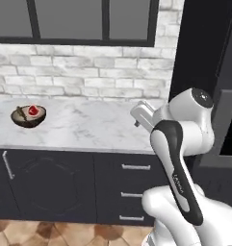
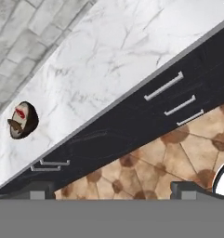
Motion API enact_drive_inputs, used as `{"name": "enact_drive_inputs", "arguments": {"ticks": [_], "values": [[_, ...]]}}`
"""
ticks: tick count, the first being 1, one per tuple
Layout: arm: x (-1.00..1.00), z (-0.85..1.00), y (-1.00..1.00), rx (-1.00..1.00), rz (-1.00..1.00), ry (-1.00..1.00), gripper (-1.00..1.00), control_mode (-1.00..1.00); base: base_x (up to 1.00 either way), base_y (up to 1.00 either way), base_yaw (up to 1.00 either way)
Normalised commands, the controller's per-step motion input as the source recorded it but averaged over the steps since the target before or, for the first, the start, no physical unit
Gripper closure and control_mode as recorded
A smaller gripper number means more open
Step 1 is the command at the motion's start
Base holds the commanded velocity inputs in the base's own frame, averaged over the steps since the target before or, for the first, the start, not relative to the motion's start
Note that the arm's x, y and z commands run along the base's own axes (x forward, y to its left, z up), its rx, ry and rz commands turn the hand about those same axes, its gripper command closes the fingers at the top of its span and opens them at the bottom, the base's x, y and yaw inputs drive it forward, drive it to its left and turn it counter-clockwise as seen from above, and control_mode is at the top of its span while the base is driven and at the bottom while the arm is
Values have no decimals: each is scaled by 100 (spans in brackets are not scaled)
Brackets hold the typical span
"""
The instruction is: Place the bowl with the corns on the second highest shelf of the fridge. Place the bowl with the fish and steak on the top shelf of the fridge.
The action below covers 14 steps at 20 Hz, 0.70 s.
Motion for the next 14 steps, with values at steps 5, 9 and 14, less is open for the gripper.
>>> {"name": "enact_drive_inputs", "arguments": {"ticks": [5,9,14], "values": [[0,0,0,0,0,0,-100,100,3,100,-21],[0,0,0,0,0,0,-100,100,55,100,-30],[0,0,0,0,0,0,-100,100,40,100,-42]]}}
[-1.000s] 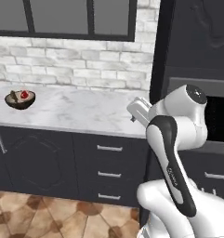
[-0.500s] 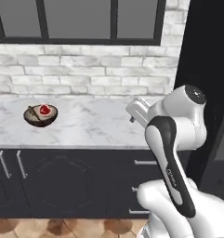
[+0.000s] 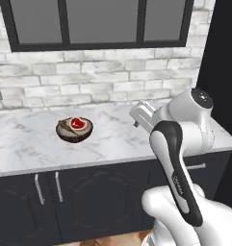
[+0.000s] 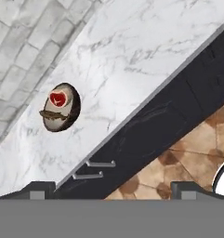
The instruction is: Place the bowl with the corns on the second highest shelf of the fridge. Place the bowl with the fish and steak on the top shelf of the fridge.
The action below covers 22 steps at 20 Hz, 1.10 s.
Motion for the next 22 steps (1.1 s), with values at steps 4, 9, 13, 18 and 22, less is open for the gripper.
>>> {"name": "enact_drive_inputs", "arguments": {"ticks": [4,9,13,18,22], "values": [[0,0,0,0,0,0,-100,100,75,94,-48],[0,0,0,0,0,0,-100,100,64,73,-30],[22,-18,-1,-2,1,3,-100,-100,12,20,0],[63,-87,-22,-1,14,36,-100,-100,0,0,0],[62,-48,-27,0,6,27,-100,-100,0,0,0]]}}
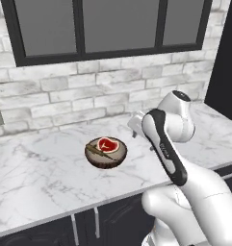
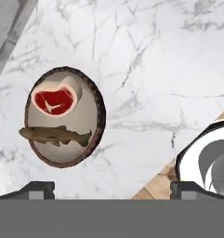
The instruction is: Place the bowl with the corns on the second highest shelf of the fridge. Place the bowl with the fish and steak on the top shelf of the fridge.
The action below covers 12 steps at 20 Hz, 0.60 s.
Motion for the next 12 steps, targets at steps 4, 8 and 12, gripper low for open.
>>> {"name": "enact_drive_inputs", "arguments": {"ticks": [4,8,12], "values": [[17,-42,18,0,0,4,-100,-100,0,0,0],[30,-86,22,0,0,0,-100,-100,0,0,0],[41,-75,15,0,0,0,-100,-100,0,0,0]]}}
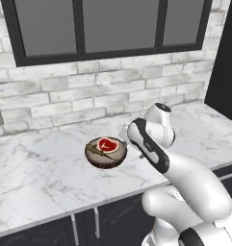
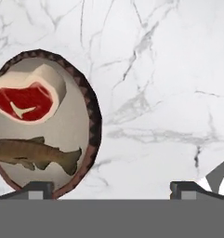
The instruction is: Place the bowl with the corns on the second highest shelf of the fridge. Place the bowl with the fish and steak on the top shelf of the fridge.
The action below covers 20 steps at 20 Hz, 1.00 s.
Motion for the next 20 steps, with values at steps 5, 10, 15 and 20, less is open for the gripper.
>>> {"name": "enact_drive_inputs", "arguments": {"ticks": [5,10,15,20], "values": [[46,-43,5,0,0,0,-100,-100,0,0,0],[46,-5,19,-1,0,9,-100,-100,0,0,0],[24,-26,9,-4,0,6,-100,-100,0,0,0],[8,-54,1,-6,1,0,-100,-100,0,0,0]]}}
